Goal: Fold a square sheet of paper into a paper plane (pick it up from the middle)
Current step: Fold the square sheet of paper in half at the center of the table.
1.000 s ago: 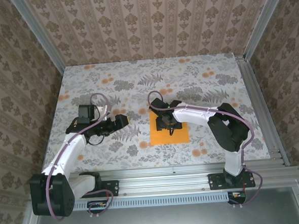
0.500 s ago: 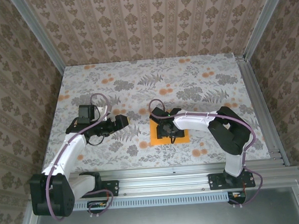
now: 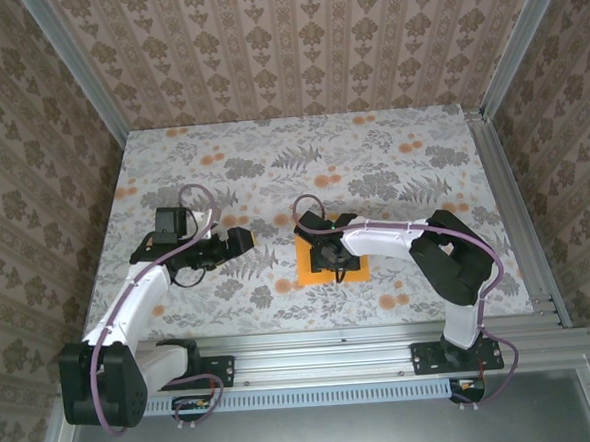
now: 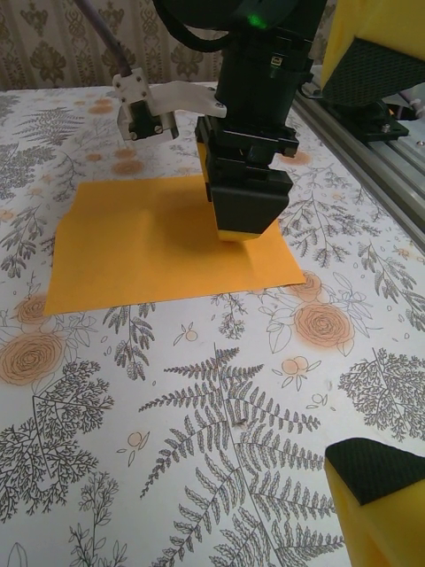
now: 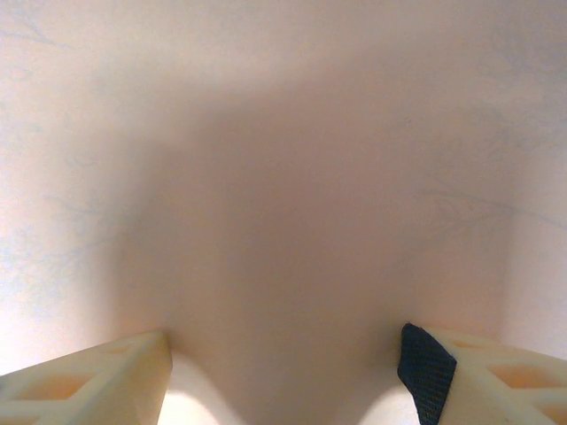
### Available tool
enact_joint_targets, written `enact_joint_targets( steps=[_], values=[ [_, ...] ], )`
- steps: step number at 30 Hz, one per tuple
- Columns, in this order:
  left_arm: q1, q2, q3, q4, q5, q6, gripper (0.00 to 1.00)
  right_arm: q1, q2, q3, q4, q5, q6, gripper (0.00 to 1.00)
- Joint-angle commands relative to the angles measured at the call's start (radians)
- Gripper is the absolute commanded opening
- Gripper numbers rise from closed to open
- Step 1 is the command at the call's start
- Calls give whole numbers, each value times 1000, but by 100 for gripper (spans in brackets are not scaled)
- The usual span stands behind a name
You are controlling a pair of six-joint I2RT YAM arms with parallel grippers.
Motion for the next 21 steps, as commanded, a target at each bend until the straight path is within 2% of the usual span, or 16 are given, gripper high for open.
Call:
enact_joint_targets(
  steps=[1, 9, 12, 16, 21],
  values=[
    [-9, 12, 21, -7, 19, 26, 100, 4, 30, 7, -21, 17, 5, 71],
    [-9, 13, 15, 0, 22, 26, 100, 5, 17, 35, -39, 44, -11, 58],
    [-11, 12, 14, 1, 24, 26, 100, 6, 10, 40, -42, 52, -12, 51],
    [-11, 13, 14, 4, 26, 25, 100, 6, -6, 48, -44, 58, -22, 36],
    [-11, 9, 15, 2, 26, 22, 100, 7, -23, 62, -47, 54, -30, 27]
  ],
)
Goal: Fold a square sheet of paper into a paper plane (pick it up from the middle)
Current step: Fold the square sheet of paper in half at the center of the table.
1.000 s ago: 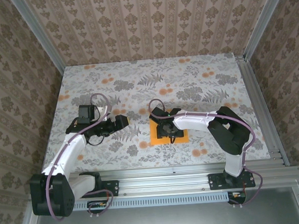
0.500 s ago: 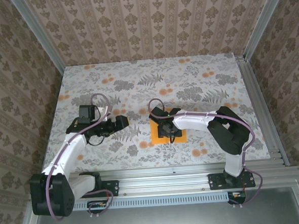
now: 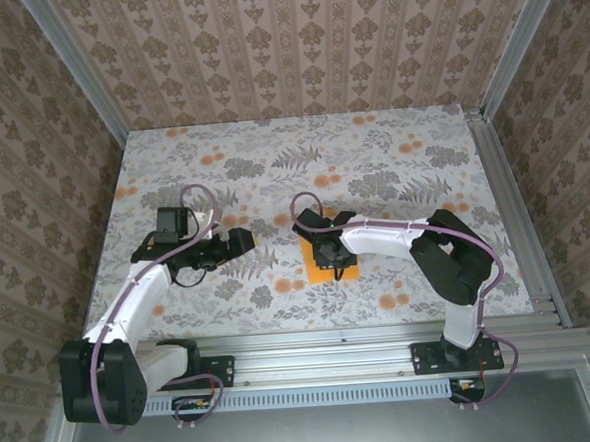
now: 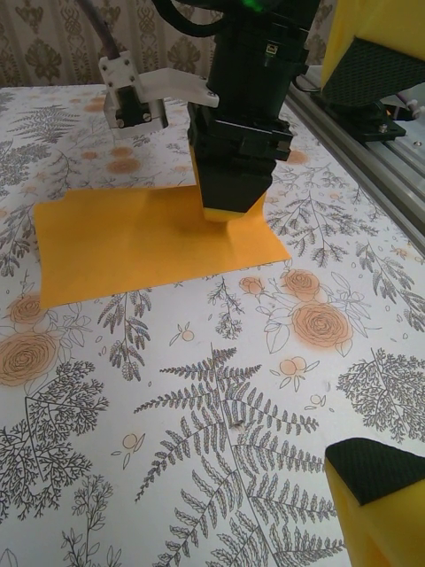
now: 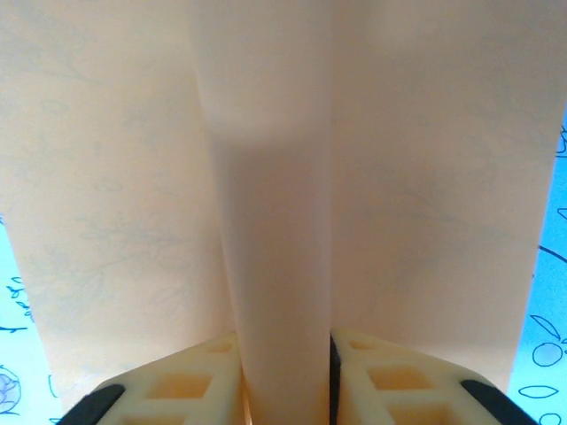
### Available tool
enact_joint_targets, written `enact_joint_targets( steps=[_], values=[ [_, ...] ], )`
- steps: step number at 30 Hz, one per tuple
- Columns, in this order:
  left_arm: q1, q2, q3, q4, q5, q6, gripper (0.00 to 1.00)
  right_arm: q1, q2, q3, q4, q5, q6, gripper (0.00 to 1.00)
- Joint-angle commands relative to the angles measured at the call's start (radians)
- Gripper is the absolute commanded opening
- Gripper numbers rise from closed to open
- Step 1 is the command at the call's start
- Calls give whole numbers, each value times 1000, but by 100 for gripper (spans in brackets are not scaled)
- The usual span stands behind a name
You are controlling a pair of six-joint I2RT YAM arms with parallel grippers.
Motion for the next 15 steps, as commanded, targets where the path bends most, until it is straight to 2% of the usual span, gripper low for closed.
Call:
enact_joint_targets(
  steps=[1, 4, 9, 15],
  values=[
    [-6, -5, 16, 3, 25, 20, 100, 8, -30, 36, -37, 23, -13, 25],
    [-6, -17, 28, -6, 27, 17, 100, 16, -58, 62, -34, 8, -30, 24],
    [3, -54, 77, -55, 22, 23, 100, 19, -132, 86, 42, -91, -65, 17],
    [31, -106, 138, -109, 28, 19, 100, 12, -266, 29, 235, -224, -54, 15]
  ],
)
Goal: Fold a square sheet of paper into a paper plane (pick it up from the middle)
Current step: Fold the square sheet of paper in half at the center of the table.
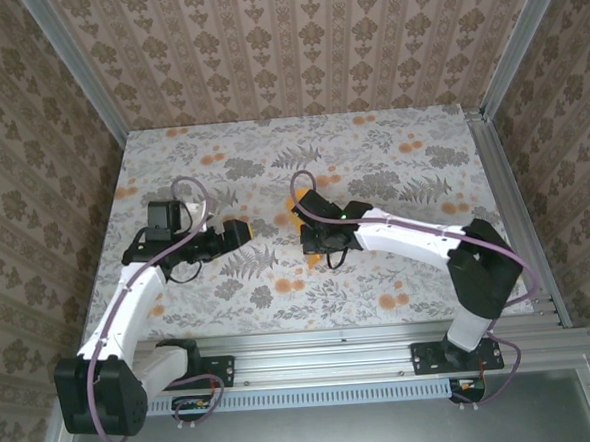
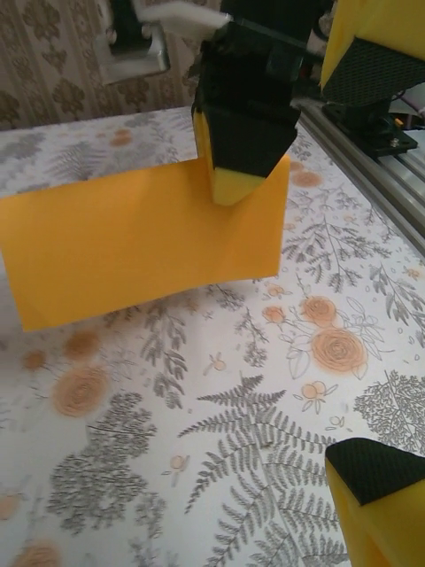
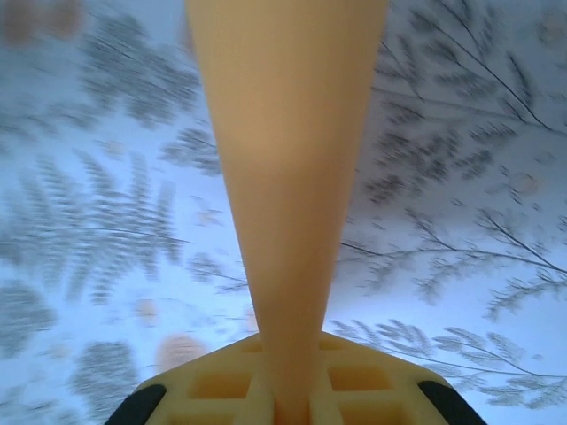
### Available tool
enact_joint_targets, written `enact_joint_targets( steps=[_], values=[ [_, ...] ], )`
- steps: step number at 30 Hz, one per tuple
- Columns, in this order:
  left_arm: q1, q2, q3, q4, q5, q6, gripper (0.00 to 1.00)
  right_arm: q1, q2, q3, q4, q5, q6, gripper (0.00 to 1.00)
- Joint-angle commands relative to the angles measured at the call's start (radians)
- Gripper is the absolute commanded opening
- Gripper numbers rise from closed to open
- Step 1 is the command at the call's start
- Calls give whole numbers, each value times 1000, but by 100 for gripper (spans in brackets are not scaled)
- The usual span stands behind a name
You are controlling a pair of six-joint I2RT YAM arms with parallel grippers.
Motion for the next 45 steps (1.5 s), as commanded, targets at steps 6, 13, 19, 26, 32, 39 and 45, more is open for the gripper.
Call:
enact_joint_targets(
  steps=[6, 13, 19, 26, 32, 39, 45],
  values=[
    [15, -46, 59, -14, 65, -28, 100, -68, -181, -245, 471, -263, 147, 14],
    [-59, 23, 27, 86, 65, -75, 100, -141, -122, -476, 795, -400, 307, 16],
    [-142, 105, 23, 153, 20, -95, 99, -167, -55, -559, 867, -410, 331, 16],
    [-235, 181, -4, 264, -29, -151, 96, -187, -14, -607, 895, -422, 313, 17],
    [-298, 244, -28, 333, -76, -179, 90, -204, 6, -637, 923, -440, 297, 19],
    [-409, 310, -36, 353, -200, -182, 69, -214, 14, -652, 930, -449, 278, 20],
    [-476, 391, -42, 383, -291, -202, 43, -220, 15, -656, 935, -460, 268, 21]
  ],
)
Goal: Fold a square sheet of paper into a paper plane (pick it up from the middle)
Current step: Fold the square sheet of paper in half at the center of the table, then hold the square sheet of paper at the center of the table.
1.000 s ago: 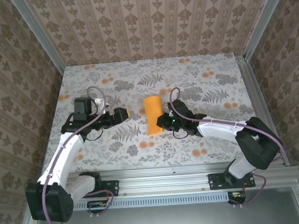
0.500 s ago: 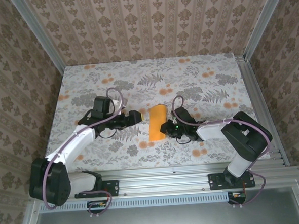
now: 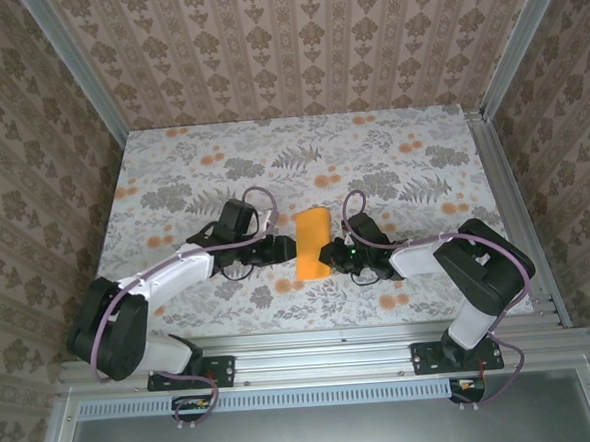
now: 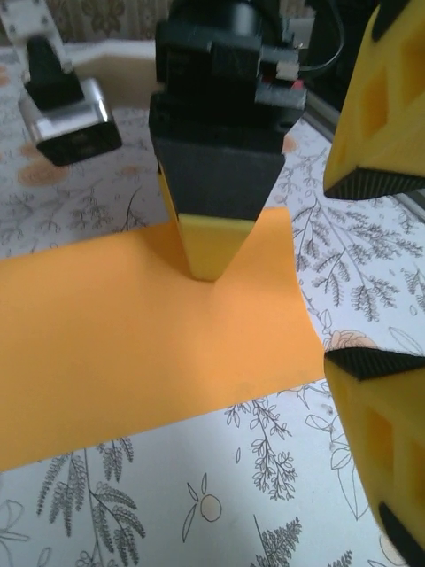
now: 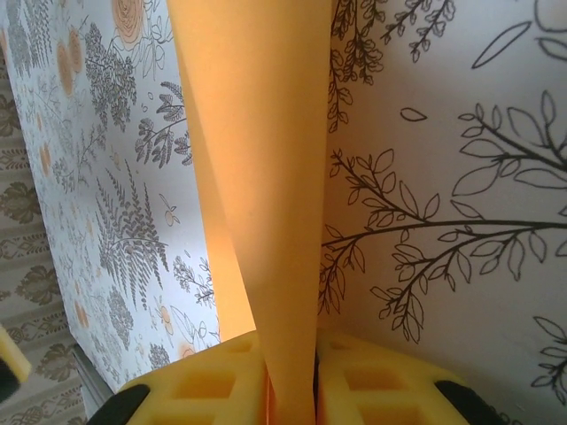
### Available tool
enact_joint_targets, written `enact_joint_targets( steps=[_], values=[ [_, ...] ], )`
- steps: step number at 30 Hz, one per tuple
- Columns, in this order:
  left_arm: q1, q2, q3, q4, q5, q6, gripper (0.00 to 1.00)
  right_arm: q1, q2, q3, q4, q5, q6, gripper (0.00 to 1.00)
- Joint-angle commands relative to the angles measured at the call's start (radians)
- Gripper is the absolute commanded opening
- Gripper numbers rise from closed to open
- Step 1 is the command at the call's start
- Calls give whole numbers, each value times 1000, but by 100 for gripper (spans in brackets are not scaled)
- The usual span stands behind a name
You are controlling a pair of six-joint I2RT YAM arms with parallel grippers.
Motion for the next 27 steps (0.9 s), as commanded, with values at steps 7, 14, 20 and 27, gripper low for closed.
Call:
enact_joint_targets(
  steps=[7, 14, 20, 27],
  values=[
    [-85, 152, 30, 57, -116, -9, 22, -8, 14, -19, 23, -36, -26, 22],
    [-126, 243, 75, 40, -153, 19, 14, -8, 14, -16, 22, -41, -30, 23],
    [-147, 306, 100, 28, -180, 35, 11, -8, 17, -15, 11, -41, -36, 25],
    [-152, 343, 107, 2, -199, 59, 10, -9, -29, 8, -89, -20, -76, 37]
  ],
)
